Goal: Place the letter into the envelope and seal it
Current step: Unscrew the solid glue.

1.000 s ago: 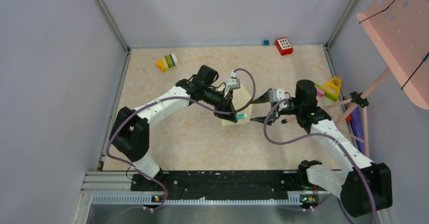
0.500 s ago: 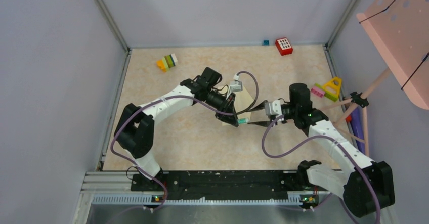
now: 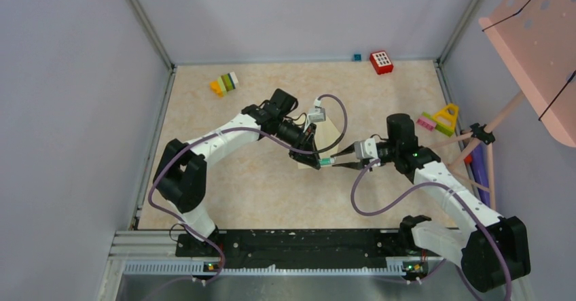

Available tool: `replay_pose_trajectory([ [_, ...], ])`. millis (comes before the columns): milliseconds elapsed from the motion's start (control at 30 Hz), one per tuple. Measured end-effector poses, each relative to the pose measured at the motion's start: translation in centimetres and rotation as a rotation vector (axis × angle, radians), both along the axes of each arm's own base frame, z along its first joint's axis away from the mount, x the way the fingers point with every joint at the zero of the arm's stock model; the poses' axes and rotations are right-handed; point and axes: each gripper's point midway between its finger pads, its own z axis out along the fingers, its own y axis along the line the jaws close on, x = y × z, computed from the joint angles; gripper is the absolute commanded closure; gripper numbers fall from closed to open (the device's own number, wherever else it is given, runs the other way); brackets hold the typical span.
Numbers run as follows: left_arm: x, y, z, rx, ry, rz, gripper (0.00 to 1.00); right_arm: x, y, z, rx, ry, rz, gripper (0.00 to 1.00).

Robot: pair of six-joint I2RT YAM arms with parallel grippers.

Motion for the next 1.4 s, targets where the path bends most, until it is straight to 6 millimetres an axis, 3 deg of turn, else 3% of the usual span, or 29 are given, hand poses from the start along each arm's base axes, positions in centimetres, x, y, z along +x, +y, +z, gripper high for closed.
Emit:
replay_pose_trajectory([
  [133, -0.1, 0.1, -0.1, 0.011, 0.002, -0.001, 0.88, 0.0, 0.0, 0.0, -0.001, -0.001, 0.000, 0.90],
  [400, 0.9, 0.5, -0.5, 0.077, -0.075, 0.059, 0.88, 0.9, 0.4, -0.8, -0.010, 0.186, -0.051, 0.91],
  [733, 4.0, 1.8, 0.9, 0.106, -0.337, 0.231, 0.88, 4.7, 2.0, 1.2, -0.048, 0.757, -0.155, 0.83],
  [867, 5.1, 2.1, 0.5, 0.135, -0.386, 0.279, 0.88, 5.8, 2.4, 0.6, -0.067, 1.058, -0.179, 0.82],
  [1033, 5.6, 2.3, -0.1, 0.166, -0.415, 0.300, 0.87, 6.1, 2.4, -0.2, -0.091, 1.297, -0.200, 0.63],
  [1167, 5.7, 2.2, -0.2, 0.168, -0.427, 0.302, 0.87, 5.6, 2.3, 0.3, -0.094, 1.313, -0.168, 0.37],
  [1233, 6.0, 2.2, -0.2, 0.166, -0.438, 0.309, 0.88, 5.2, 2.1, 0.5, -0.092, 1.247, -0.146, 0.31],
  [1400, 5.2, 1.6, 0.5, 0.113, -0.421, 0.268, 0.88, 3.9, 1.3, 1.7, -0.071, 0.945, -0.109, 0.28],
])
